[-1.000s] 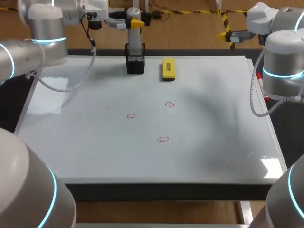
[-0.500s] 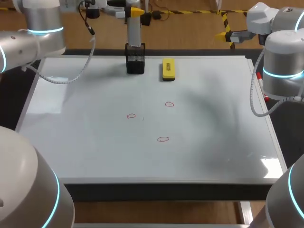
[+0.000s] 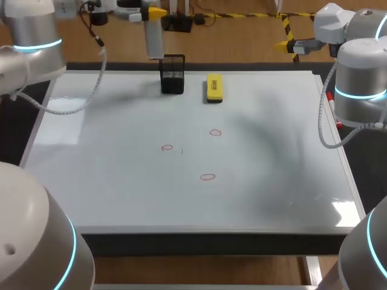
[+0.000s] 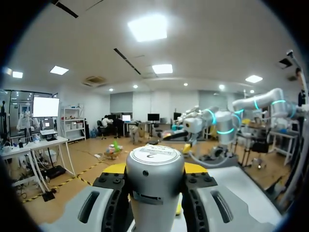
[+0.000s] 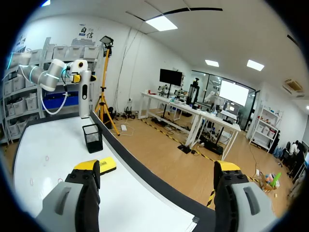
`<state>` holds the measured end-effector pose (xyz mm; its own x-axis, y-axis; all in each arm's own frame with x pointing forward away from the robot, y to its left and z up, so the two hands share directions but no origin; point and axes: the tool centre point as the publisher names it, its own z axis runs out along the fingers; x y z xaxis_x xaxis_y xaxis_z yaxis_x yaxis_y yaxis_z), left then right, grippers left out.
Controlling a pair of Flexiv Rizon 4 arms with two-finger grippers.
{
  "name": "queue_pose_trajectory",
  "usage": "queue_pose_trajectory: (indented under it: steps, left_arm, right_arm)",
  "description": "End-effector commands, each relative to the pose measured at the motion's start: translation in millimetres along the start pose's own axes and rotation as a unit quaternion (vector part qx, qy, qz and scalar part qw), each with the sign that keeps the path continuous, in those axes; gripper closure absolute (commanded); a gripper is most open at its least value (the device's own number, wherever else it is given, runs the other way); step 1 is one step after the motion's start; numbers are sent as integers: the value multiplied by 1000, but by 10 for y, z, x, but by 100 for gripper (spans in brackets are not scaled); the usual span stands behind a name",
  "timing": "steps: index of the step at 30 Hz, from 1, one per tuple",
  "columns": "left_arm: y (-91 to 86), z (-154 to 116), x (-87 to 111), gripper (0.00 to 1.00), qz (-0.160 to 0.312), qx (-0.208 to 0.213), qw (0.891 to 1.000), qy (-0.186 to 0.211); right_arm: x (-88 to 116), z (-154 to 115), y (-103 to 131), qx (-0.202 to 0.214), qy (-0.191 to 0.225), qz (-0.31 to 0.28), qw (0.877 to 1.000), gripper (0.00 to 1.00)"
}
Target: Pick up the inspection probe, press it on each red-marked spot on the whiteboard one by one, put down the probe, pick up the eraser, and wipe off all the red marks.
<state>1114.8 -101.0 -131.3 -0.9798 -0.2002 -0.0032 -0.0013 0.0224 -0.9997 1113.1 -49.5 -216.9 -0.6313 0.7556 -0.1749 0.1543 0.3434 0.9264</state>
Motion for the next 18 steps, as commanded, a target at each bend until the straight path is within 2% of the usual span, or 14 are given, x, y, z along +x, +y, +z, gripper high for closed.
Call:
queue_pose_trajectory:
  steps: [1, 10, 18]
  left_arm:
    - [-6, -344, 219, 100, 2, 0, 997, -71]
    - [213, -879, 313, 100, 1, 4, 993, -122]
    - [443, -1190, 299, 100, 3, 12, 990, -140]
  right_arm:
    - [-5, 2, 2, 0, 0, 0, 1000, 0]
    - [-5, 2, 2, 0, 0, 0, 1000, 0]
    - [-5, 2, 2, 0, 0, 0, 1000, 0]
